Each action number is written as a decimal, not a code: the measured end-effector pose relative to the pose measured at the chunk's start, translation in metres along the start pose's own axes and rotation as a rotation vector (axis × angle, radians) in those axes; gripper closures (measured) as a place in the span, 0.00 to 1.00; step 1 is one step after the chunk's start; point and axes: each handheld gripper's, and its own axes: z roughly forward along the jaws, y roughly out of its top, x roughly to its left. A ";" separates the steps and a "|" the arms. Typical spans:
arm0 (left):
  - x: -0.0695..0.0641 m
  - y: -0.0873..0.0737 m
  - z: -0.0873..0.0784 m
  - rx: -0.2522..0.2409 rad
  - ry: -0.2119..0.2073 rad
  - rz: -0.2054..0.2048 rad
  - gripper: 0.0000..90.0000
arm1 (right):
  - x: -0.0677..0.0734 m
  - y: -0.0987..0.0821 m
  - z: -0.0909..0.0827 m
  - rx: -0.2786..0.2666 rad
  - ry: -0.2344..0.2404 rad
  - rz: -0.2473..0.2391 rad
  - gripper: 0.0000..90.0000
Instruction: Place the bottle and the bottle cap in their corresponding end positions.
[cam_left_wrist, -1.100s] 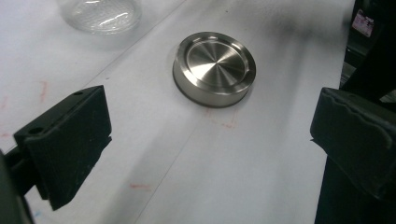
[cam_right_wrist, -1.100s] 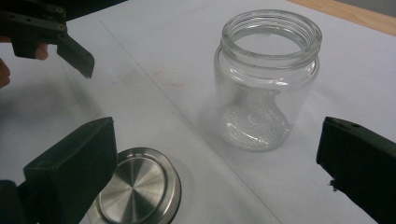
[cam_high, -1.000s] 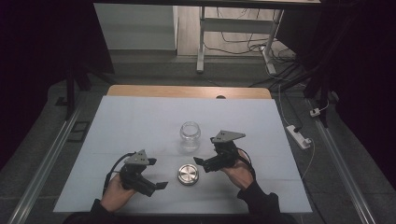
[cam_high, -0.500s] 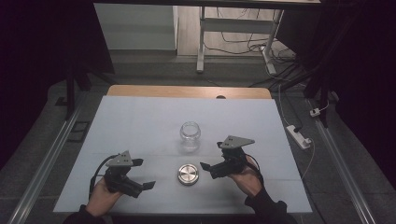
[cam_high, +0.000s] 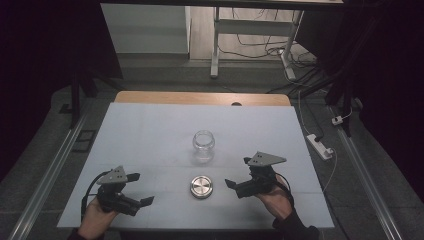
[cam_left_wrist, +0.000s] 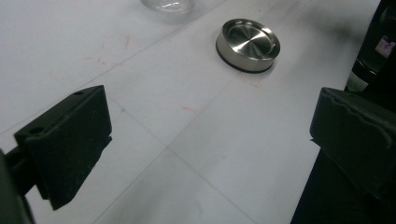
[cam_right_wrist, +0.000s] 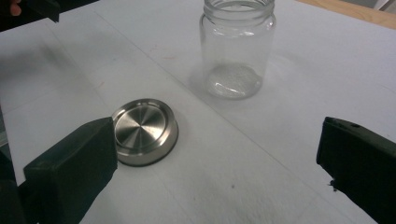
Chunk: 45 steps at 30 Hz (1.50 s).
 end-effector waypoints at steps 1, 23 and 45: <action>0.000 -0.002 -0.002 0.001 0.007 -0.001 0.00 | 0.000 -0.002 -0.002 0.000 -0.004 0.000 0.00; 0.003 -0.032 -0.031 -0.001 0.119 -0.065 0.00 | -0.015 -0.035 -0.052 -0.013 -0.118 0.078 0.00; 0.006 -0.052 -0.048 0.002 0.200 -0.119 0.00 | -0.022 -0.077 -0.084 0.036 -0.226 0.156 0.00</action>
